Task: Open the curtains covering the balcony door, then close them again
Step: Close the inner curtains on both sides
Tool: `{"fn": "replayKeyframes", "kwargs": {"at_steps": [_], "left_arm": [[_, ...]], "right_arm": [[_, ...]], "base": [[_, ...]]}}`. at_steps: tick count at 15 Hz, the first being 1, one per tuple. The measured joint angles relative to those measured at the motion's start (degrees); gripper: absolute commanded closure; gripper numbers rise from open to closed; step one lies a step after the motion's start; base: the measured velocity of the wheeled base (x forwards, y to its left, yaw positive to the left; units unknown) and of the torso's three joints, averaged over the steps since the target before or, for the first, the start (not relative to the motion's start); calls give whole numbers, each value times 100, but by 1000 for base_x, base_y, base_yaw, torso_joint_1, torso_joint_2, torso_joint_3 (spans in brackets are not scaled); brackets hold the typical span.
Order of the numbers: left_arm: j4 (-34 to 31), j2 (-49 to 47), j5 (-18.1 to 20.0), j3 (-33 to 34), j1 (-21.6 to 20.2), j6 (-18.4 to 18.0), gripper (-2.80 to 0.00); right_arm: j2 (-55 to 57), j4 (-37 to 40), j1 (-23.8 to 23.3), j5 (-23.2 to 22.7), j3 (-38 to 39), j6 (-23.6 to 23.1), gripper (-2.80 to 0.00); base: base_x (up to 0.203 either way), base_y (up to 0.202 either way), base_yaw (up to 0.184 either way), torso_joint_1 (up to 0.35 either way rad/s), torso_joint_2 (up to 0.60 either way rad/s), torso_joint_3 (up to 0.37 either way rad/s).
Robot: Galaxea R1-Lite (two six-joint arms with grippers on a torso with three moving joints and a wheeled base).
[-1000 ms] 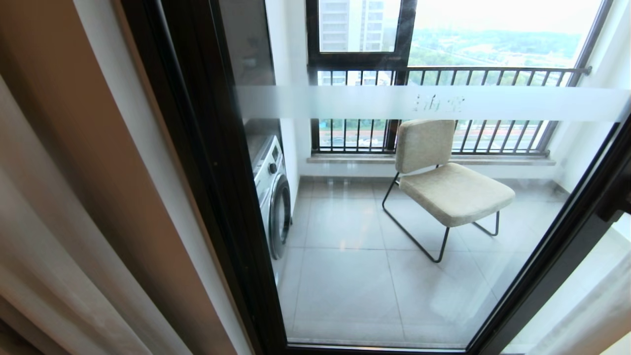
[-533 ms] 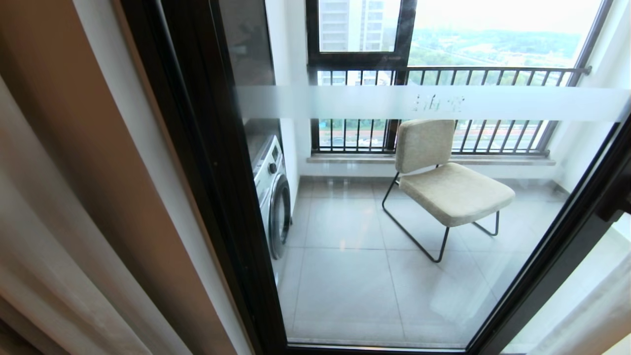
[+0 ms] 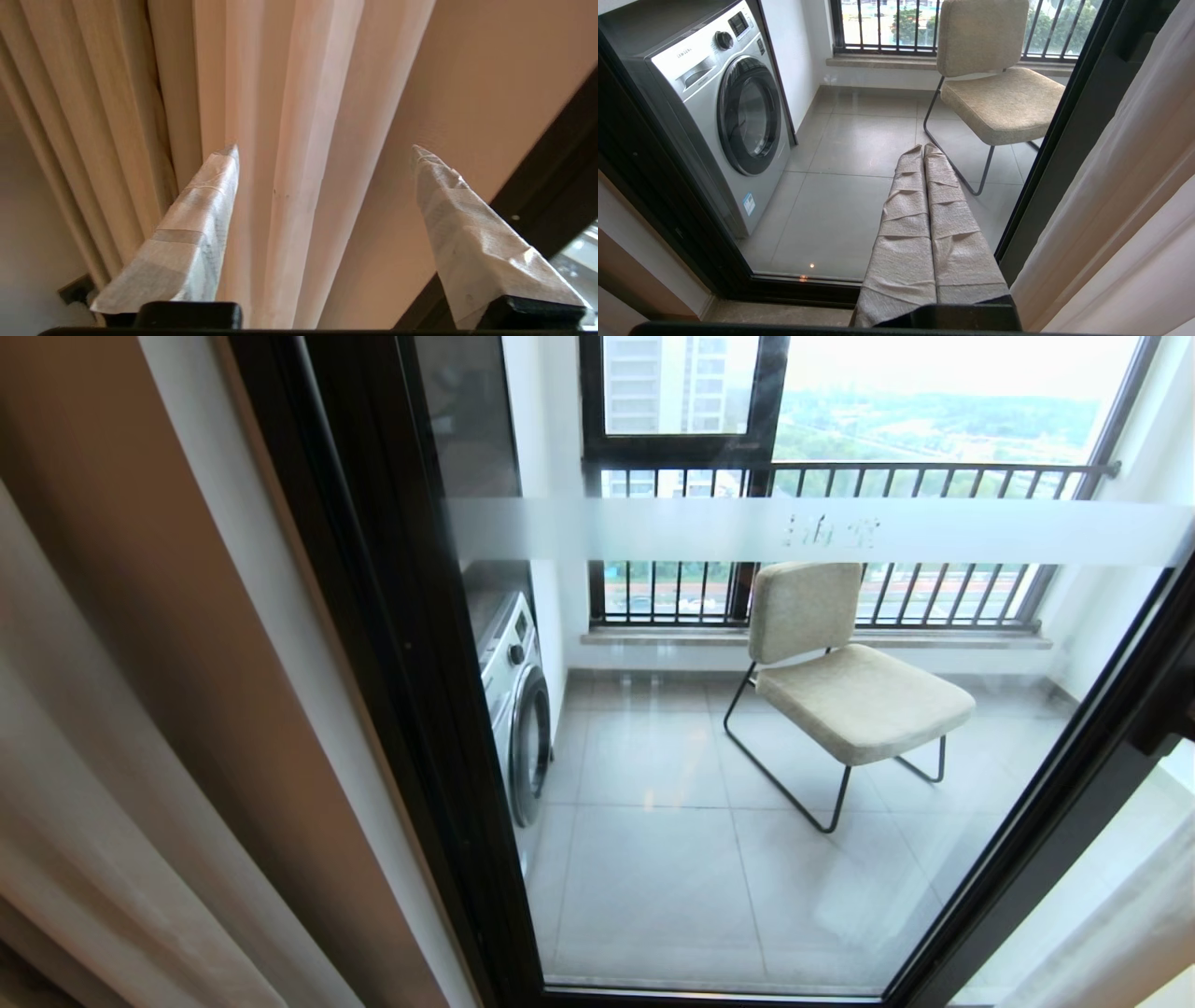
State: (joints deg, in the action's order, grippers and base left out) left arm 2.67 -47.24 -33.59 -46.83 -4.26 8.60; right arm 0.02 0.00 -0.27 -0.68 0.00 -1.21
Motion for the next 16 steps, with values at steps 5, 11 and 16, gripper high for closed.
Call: {"fn": "replayKeyframes", "kwargs": {"at_steps": [5,11,16], "left_arm": [[11,-955,55,-627,-596,195,-280],[704,-2188,1117,-1393,-1263,324,-280],[1546,-3247,1987,-2188,-1755,232,-280]], "right_arm": [[0,5,0,0,0,2,0],[0,5,0,0,0,2,0],[0,2,0,0,0,1,0]], "base": [[0,0,0,0,0,0],[0,0,0,0,0,0],[0,0,0,0,0,0]]}}
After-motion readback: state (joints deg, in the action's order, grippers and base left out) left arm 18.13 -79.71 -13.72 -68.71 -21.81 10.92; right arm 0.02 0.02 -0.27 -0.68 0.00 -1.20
